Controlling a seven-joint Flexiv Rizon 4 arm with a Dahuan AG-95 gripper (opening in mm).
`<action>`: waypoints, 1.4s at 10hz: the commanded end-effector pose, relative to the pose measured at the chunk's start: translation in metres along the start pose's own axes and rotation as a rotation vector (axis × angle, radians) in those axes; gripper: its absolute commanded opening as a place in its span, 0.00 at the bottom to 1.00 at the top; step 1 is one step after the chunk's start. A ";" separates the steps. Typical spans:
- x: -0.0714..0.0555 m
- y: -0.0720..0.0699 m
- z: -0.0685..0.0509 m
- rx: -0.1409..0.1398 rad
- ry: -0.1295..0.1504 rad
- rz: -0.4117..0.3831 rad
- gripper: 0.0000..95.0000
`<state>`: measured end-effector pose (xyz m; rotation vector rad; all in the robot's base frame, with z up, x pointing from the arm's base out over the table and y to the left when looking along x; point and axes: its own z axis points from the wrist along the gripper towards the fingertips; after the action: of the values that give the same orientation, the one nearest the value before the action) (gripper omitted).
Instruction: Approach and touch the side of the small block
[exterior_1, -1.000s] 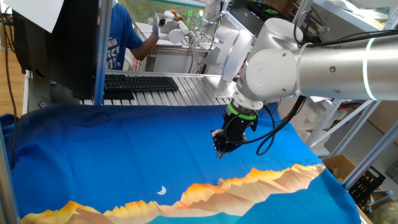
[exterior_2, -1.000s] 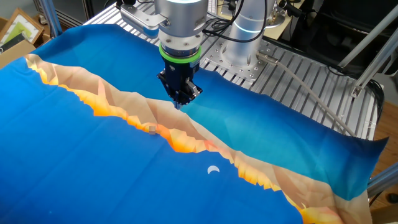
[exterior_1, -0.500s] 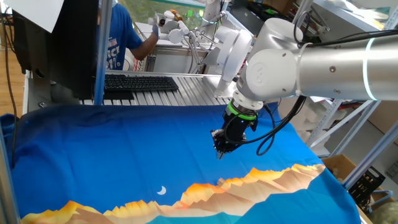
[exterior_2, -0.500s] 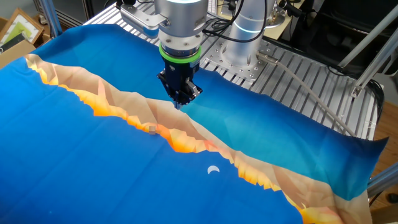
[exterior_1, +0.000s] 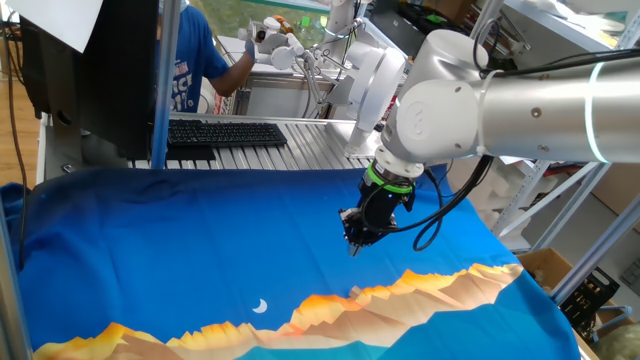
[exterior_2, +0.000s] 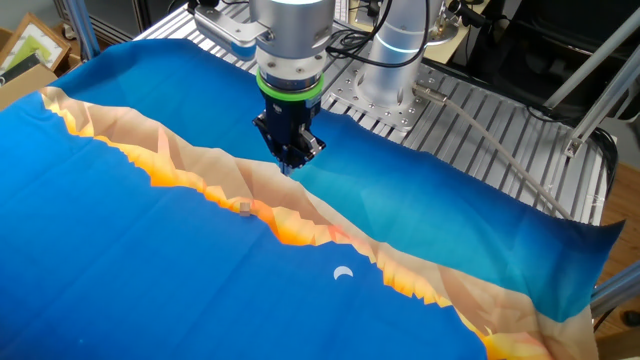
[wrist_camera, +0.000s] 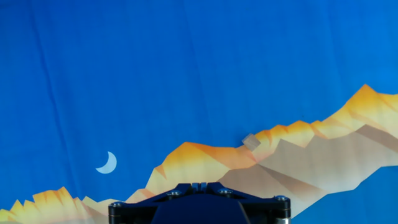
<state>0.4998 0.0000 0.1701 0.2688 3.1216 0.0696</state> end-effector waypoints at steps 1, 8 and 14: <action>0.000 0.000 0.000 -0.001 -0.001 0.000 0.00; 0.000 0.000 0.000 0.005 -0.032 -0.037 0.00; 0.000 0.000 -0.001 -0.004 -0.062 -0.033 0.00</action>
<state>0.4975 -0.0002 0.1711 0.2122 3.0598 0.0616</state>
